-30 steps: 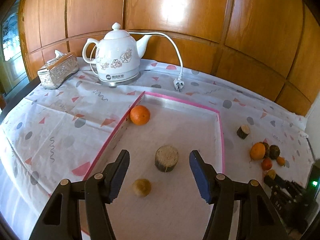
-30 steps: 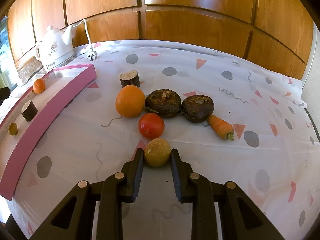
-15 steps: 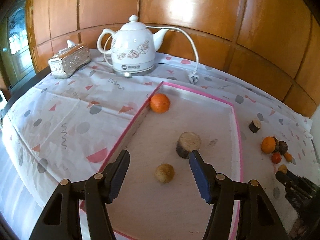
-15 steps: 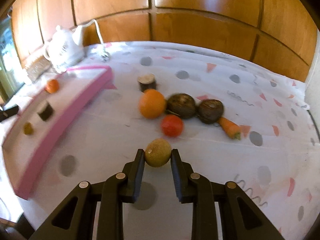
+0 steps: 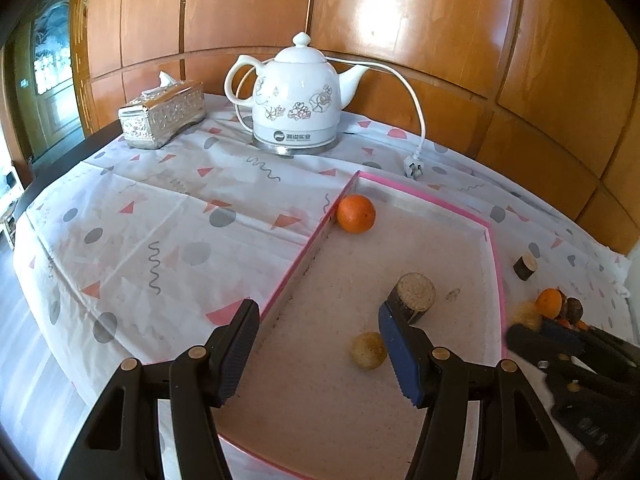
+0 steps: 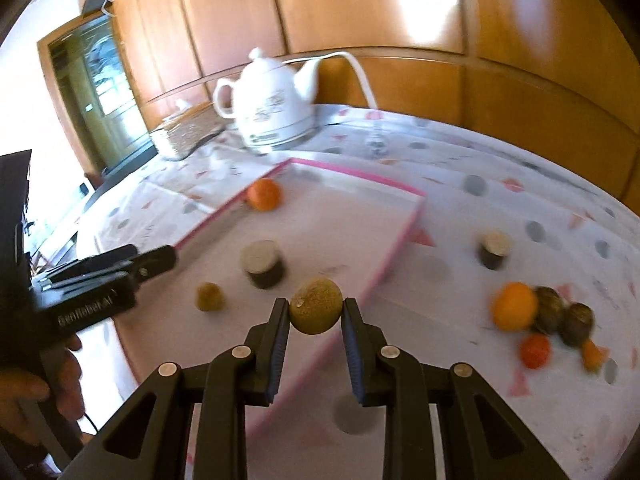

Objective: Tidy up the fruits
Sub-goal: 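Lower the yellow fruit into the pink tray and open the right tool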

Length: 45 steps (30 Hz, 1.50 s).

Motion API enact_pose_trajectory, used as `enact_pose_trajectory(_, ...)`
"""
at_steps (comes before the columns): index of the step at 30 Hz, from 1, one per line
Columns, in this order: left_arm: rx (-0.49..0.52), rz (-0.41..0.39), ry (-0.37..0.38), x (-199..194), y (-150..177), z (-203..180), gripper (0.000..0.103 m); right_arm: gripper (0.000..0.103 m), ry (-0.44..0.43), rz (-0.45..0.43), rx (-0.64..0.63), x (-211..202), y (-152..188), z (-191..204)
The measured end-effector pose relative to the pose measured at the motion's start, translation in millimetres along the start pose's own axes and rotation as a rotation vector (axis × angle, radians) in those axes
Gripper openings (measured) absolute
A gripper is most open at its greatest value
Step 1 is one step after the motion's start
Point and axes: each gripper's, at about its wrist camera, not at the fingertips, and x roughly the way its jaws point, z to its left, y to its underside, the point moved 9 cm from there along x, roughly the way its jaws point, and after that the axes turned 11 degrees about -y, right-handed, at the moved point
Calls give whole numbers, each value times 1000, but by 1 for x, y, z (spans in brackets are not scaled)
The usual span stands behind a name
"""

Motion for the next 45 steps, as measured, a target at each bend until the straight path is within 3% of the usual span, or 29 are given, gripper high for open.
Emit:
enact_pose_trajectory(4, 8, -1, 5, -1, 1, -1, 63, 33, -9, 28, -39, 17, -1, 19)
enact_pose_trajectory(8, 11, -1, 15, -3, 2, -5, 63, 60, 20, 36, -46, 19, 6, 22)
enact_pose_trajectory(27, 82, 10, 96, -15, 16, -46, 63, 60, 198, -50, 188, -48, 49, -68)
enact_pose_trajectory(45, 230, 0, 190, -31, 33, -99, 63, 60, 374, -105, 388, -114, 103, -162)
